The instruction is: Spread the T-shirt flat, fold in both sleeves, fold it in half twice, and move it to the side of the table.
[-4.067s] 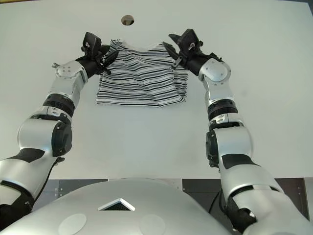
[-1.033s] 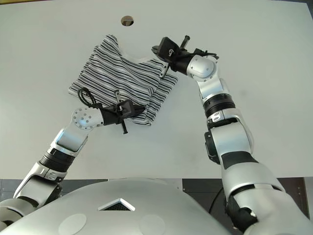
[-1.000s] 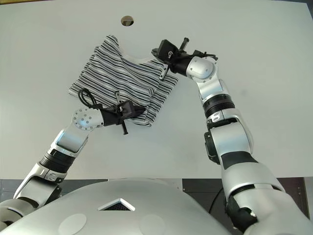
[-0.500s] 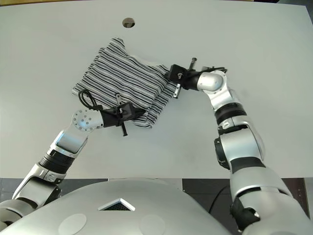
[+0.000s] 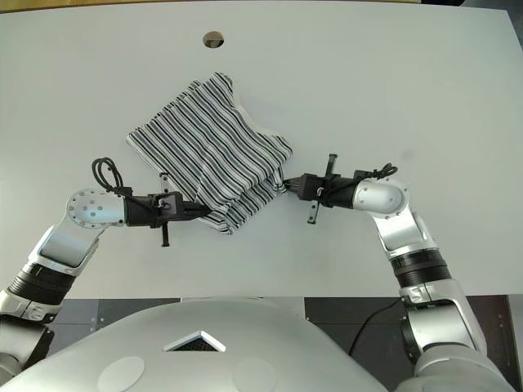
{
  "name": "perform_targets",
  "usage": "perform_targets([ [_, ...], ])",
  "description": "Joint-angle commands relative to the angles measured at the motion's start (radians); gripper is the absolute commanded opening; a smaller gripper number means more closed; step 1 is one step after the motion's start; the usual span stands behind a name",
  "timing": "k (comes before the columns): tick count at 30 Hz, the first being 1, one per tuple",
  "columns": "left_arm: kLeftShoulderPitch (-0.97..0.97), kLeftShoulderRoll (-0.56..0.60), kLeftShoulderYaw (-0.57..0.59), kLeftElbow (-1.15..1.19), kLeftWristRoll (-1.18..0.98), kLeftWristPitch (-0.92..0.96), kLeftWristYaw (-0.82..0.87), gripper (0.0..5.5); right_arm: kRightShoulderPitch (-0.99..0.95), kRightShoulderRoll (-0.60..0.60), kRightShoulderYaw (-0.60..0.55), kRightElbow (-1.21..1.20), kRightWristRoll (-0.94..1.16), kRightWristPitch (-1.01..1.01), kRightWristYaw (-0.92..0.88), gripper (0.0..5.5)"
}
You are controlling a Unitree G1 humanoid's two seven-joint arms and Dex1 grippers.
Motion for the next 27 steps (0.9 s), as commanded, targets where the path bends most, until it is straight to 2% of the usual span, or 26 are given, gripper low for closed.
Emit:
perform_targets([
  [1,0.037,0.077,0.005,0.034,0.036,-0.002,-0.038,0.14,0.116,-0.044,0.062,-0.151,-0.036,0.065,0.039,0.11],
  [9,0.049,0.152,0.046,0.073,0.049,-0.054,-0.047,0.14,0.225,-0.105,0.117,-0.366,-0.059,0.14,0.048,0.11],
  [16,0.102,0.234,0.084,0.078,0.073,-0.091,-0.043,0.14,0.168,-0.096,0.017,-0.444,0.068,0.207,0.039,0.11],
  [20,0.131,0.279,0.139,0.058,0.049,-0.109,-0.039,0.14,0.108,-0.075,-0.033,-0.427,0.126,0.217,0.029,0.11],
  [27,0.141,0.294,0.198,0.056,0.04,-0.132,-0.023,0.14,0.044,-0.027,-0.036,-0.327,0.096,0.129,-0.017,0.11],
])
